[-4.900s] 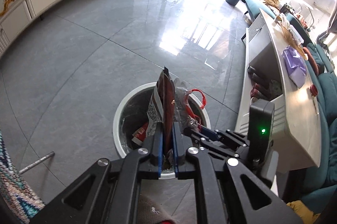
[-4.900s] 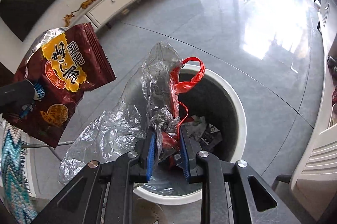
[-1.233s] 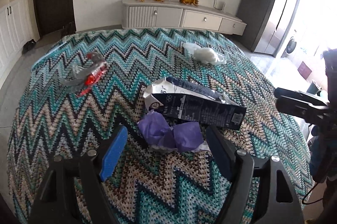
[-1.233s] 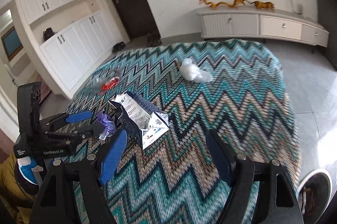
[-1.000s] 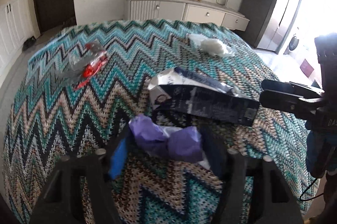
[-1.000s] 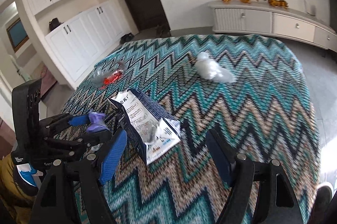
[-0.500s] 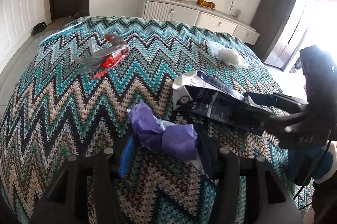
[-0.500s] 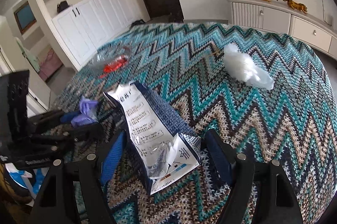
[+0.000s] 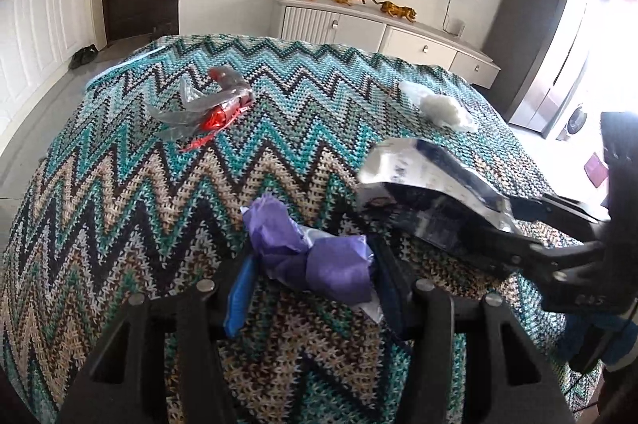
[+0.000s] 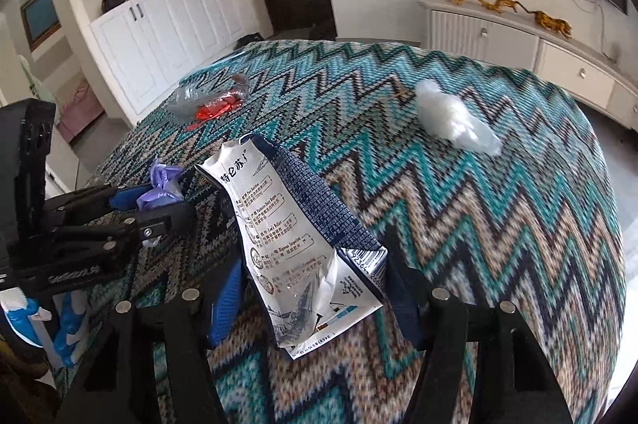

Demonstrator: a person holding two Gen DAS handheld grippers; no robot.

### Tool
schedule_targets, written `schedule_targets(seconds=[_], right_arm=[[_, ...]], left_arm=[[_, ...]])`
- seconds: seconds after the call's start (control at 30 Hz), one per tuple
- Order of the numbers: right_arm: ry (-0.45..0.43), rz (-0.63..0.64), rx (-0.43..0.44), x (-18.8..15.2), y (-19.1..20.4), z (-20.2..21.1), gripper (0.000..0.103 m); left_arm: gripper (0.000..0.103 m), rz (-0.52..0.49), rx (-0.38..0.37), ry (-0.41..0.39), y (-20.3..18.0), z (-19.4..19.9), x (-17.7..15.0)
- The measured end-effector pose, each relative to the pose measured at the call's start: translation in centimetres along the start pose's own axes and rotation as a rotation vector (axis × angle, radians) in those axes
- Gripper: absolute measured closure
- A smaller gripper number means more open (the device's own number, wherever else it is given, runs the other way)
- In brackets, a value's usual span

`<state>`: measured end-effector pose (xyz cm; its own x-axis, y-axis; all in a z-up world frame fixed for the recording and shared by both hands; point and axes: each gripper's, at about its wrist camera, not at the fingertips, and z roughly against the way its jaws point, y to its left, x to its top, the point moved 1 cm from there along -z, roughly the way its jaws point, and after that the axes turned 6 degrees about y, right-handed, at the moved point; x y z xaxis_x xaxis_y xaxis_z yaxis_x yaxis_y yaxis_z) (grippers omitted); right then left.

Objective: Collect trash
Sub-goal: 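Grasp the white paper packet with the right tool while the left tool grasps the purple glove, then carry packet and glove over the bin and open both tools to drop them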

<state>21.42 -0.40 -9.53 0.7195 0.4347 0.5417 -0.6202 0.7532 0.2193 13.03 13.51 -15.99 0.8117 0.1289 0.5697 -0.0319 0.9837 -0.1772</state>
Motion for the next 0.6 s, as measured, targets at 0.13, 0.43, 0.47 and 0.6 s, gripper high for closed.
schedule_targets(seconds=[0.13, 0.43, 0.47, 0.6], right_arm=[[-0.028, -0.055, -0.011, -1.5, -0.3, 2.2, 0.04], [-0.106, -0.108, -0.057, -3.9, 0.3, 8.5, 0.04], [-0.115, -0.111, -0.059, -4.1, 0.5, 9.1, 0.04], [-0.157, -0.125, -0.071, -5.0, 1.6, 11.7, 0.04]], left_arm=[[0.052, -0.016, 0.028, -0.007, -0.6, 0.6, -0.3], [0.053, -0.056, 0.017, -0.066, -2.7, 4.2, -1.4], [0.053, -0.067, 0.017, -0.082, -3.1, 5.0, -1.6], [0.053, -0.101, 0.015, -0.145, -4.2, 7.7, -1.8]])
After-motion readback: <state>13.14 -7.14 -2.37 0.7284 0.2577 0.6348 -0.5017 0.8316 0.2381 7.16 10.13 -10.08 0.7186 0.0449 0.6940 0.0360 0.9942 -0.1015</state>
